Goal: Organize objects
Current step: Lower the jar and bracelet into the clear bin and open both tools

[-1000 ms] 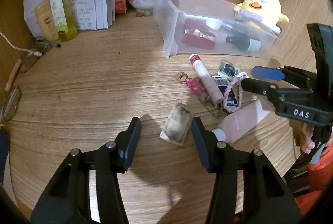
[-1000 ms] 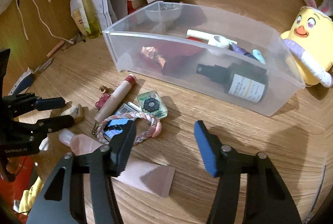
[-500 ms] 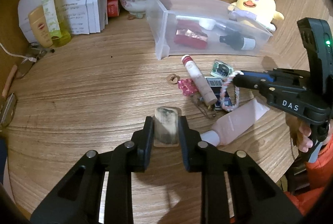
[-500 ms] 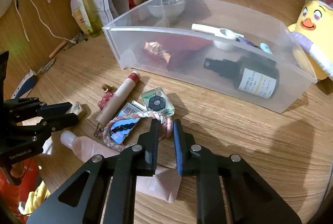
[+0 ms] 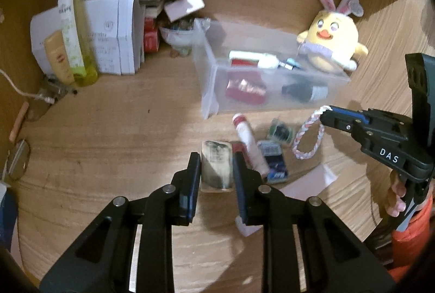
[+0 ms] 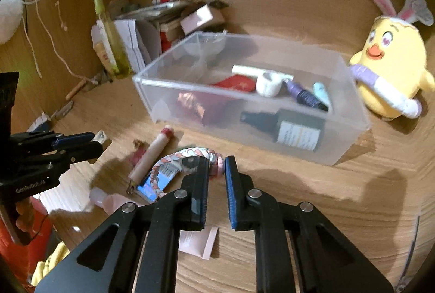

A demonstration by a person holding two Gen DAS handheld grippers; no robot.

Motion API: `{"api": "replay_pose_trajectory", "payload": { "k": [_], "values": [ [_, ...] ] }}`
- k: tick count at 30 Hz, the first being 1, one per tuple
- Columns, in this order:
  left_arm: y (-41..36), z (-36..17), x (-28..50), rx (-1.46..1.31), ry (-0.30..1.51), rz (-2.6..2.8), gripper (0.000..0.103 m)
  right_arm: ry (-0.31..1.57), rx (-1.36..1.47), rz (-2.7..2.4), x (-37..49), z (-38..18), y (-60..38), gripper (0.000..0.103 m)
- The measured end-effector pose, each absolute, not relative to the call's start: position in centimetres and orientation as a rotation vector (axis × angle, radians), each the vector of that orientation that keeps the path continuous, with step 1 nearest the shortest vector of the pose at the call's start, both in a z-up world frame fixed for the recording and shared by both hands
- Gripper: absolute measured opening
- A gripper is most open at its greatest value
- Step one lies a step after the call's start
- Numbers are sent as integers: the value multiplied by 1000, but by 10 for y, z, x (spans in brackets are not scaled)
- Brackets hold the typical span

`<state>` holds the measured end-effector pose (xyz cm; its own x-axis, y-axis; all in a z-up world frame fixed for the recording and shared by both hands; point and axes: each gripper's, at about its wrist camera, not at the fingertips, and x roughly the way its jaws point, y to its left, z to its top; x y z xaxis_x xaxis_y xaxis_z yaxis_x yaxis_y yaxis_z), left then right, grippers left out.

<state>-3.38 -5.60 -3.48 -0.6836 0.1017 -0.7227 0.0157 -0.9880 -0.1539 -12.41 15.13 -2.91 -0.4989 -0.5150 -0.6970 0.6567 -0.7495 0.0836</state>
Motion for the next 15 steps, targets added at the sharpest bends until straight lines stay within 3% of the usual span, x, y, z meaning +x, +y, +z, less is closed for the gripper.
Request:
{"api": "replay_pose_trajectory", "payload": {
  "k": [15],
  "values": [
    [-41, 4, -62, -1063, -237, 2872, 24, 159, 828, -2330, -145, 14, 169, 11]
  ]
}}
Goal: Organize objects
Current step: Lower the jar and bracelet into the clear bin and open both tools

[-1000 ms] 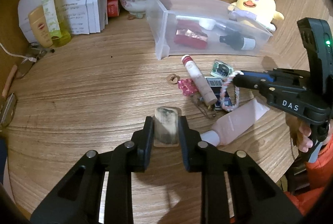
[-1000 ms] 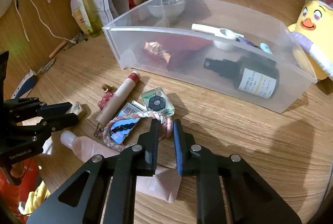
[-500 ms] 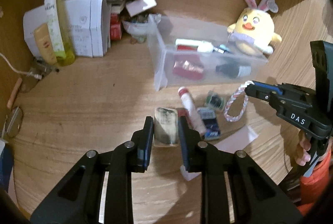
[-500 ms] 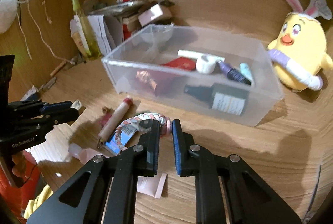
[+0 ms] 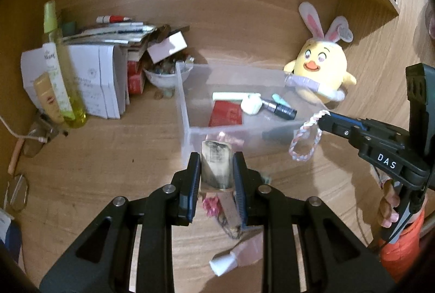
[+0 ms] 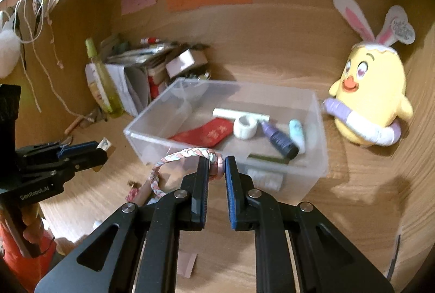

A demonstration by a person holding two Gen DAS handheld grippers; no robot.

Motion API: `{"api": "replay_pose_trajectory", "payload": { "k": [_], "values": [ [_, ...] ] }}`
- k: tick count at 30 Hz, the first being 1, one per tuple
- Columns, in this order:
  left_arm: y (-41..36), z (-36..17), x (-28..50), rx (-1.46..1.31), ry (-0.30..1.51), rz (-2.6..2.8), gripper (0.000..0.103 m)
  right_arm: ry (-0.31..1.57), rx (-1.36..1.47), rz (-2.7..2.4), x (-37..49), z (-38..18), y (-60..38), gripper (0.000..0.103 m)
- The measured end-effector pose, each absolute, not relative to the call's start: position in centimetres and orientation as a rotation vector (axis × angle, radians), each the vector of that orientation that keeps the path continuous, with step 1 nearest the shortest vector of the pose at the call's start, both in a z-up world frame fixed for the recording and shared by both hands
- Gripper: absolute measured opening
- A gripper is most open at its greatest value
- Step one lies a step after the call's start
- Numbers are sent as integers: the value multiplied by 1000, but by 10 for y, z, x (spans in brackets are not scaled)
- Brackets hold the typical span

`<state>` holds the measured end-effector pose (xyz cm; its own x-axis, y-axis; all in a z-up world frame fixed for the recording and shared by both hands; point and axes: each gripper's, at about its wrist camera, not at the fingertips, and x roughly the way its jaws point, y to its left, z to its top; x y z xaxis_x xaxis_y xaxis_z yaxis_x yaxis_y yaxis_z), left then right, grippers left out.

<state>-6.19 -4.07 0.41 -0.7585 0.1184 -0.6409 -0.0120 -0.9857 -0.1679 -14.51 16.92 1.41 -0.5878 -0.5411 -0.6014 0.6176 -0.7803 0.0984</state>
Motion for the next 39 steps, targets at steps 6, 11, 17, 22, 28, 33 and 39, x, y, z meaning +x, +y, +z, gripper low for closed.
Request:
{"api": "replay_pose_trajectory", "payload": {
  "k": [6, 11, 17, 22, 28, 33, 39],
  "values": [
    [-41, 17, -79, -1023, -243, 2882, 24, 149, 794, -2362, -160, 26, 170, 11],
    [-41, 23, -92, -1005, -239, 2895, 24, 158, 771, -2382, -173, 34, 168, 11],
    [-42, 23, -110, -1016, -241, 2903, 24, 165, 760, -2405, -189, 37, 165, 11],
    [-45, 17, -128, -1055, -243, 2899, 24, 166, 814, -2408, -208, 24, 157, 11],
    [-47, 4, -146, -1102, -252, 2878, 24, 189, 883, -2400, -223, 4, 151, 11],
    [-46, -5, -162, -1143, -242, 2862, 24, 202, 929, -2388, -231, -9, 148, 11],
    [-45, -16, -175, -1195, -240, 2822, 24, 228, 965, -2375, -235, -18, 143, 11]
  ]
}}
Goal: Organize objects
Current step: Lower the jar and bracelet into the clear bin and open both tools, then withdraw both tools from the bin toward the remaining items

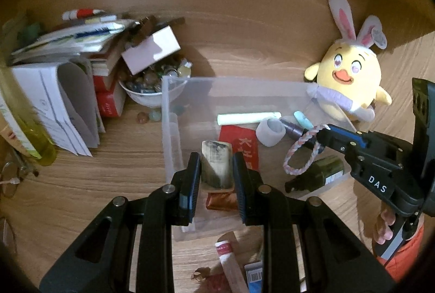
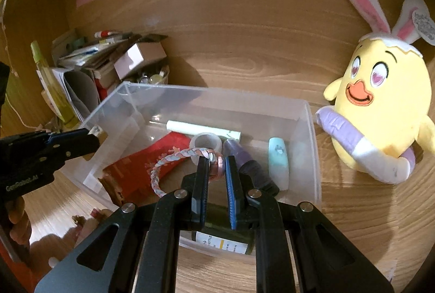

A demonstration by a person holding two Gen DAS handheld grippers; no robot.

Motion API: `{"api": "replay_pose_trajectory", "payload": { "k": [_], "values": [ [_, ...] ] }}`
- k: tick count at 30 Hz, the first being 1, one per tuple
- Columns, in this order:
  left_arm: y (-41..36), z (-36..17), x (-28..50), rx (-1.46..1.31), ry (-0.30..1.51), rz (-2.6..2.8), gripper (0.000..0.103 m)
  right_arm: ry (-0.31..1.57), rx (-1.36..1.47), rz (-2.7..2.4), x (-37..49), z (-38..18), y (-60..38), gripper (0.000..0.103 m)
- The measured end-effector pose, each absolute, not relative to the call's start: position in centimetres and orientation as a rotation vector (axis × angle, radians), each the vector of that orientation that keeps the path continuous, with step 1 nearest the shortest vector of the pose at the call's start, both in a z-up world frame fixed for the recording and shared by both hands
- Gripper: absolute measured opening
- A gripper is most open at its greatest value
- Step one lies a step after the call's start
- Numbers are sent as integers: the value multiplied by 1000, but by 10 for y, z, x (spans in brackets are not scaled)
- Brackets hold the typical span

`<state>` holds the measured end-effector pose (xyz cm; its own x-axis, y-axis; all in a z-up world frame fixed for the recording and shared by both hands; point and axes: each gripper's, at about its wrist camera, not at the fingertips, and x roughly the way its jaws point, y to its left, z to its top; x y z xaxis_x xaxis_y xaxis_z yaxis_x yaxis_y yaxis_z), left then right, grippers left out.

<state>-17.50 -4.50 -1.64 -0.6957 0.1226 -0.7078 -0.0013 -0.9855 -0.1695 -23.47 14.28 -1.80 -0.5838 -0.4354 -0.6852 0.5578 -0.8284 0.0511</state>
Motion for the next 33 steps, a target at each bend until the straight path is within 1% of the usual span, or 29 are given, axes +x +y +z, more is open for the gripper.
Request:
{"api": "replay_pose_trajectory", "payload": {
  "k": [2, 10, 13, 14, 15, 16, 17, 18, 21, 22, 23, 26, 27, 29, 33],
  "values": [
    [-41, -17, -175, -1194, -201, 2834, 24, 232, 970, -2371, -235, -19, 142, 11],
    [-38, -16, -178, -1201, -183, 2820, 24, 236, 1012, -2344, -237, -24, 139, 11],
    [-37, -14, -178, -1199, -183, 2822, 24, 237, 1023, -2337, -236, -24, 139, 14],
    [-37, -13, -177, -1196, -183, 2824, 27, 238, 1019, -2339, -235, -23, 139, 17],
    [-37, -11, -175, -1190, -186, 2826, 29, 240, 1011, -2346, -233, -21, 140, 23],
    [-37, -9, -174, -1184, -187, 2828, 33, 241, 1004, -2351, -232, -20, 140, 27],
    [-37, -6, -172, -1174, -188, 2834, 37, 241, 991, -2359, -230, -17, 141, 35],
    [-37, -3, -169, -1161, -188, 2842, 39, 242, 976, -2368, -228, -14, 141, 42],
    [-37, 6, -160, -1127, -181, 2857, 47, 254, 931, -2391, -219, -4, 143, 49],
    [-38, 9, -156, -1114, -178, 2866, 53, 255, 923, -2392, -217, -2, 143, 50],
    [-38, 13, -151, -1094, -171, 2880, 59, 255, 910, -2393, -214, 0, 144, 54],
    [-37, 21, -140, -1058, -145, 2904, 66, 259, 871, -2404, -202, 7, 147, 64],
    [-37, 24, -136, -1049, -136, 2911, 67, 262, 858, -2406, -198, 9, 147, 67],
    [-37, 27, -129, -1038, -125, 2920, 70, 267, 840, -2405, -191, 12, 148, 69],
    [-39, 28, -115, -1035, -120, 2926, 73, 266, 821, -2389, -178, 15, 150, 70]
  ]
}}
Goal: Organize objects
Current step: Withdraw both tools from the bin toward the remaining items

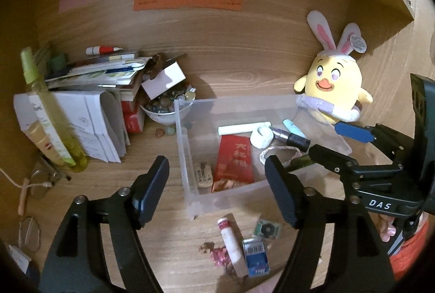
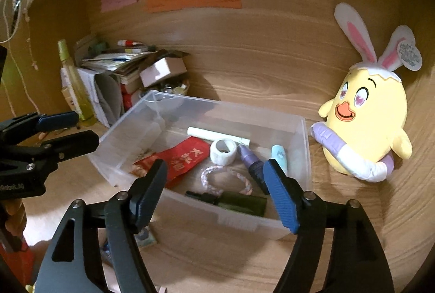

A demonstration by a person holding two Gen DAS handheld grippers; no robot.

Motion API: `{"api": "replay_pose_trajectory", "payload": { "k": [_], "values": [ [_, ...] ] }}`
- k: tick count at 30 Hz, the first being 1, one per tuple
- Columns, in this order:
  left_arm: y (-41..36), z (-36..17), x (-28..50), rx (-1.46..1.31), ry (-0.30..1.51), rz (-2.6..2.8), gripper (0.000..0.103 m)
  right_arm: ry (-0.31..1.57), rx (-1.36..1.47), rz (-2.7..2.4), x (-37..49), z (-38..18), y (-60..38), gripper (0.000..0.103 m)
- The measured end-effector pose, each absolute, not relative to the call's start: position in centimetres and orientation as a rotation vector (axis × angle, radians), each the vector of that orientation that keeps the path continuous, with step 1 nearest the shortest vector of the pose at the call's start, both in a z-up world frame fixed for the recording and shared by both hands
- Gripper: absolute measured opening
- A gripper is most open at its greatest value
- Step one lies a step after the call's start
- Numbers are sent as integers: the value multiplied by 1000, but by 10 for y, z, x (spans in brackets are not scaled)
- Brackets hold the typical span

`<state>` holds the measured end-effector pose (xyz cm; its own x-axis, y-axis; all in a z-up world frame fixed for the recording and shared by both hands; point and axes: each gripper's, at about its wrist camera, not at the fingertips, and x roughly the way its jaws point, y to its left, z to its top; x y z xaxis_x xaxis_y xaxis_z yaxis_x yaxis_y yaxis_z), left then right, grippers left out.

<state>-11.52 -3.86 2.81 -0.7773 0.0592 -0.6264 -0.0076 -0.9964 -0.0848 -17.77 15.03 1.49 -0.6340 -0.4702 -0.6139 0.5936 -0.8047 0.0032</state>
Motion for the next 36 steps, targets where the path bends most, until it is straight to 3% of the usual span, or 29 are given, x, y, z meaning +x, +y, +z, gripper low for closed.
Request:
{"api": "replay_pose_trajectory", "payload": {
  "k": [15, 19, 22, 29, 33, 36],
  "values": [
    [-38, -10, -93, -1207, -127, 2856, 73, 279, 865, -2301, -145, -8, 148, 70],
    [-36, -26, -95, -1277, -151, 2800, 57, 289, 908, -2242, -142, -21, 142, 70],
    [-35, -34, -95, -1302, -176, 2768, 51, 314, 935, -2211, -142, -30, 136, 70],
    [-29, -50, -100, -1342, -176, 2700, 35, 374, 974, -2129, -138, -46, 121, 56],
    [-27, -60, -105, -1379, -179, 2678, 32, 429, 1000, -2089, -137, -59, 109, 45],
    [-28, -66, -108, -1402, -186, 2664, 31, 445, 1026, -2069, -140, -66, 103, 42]
  ]
}}
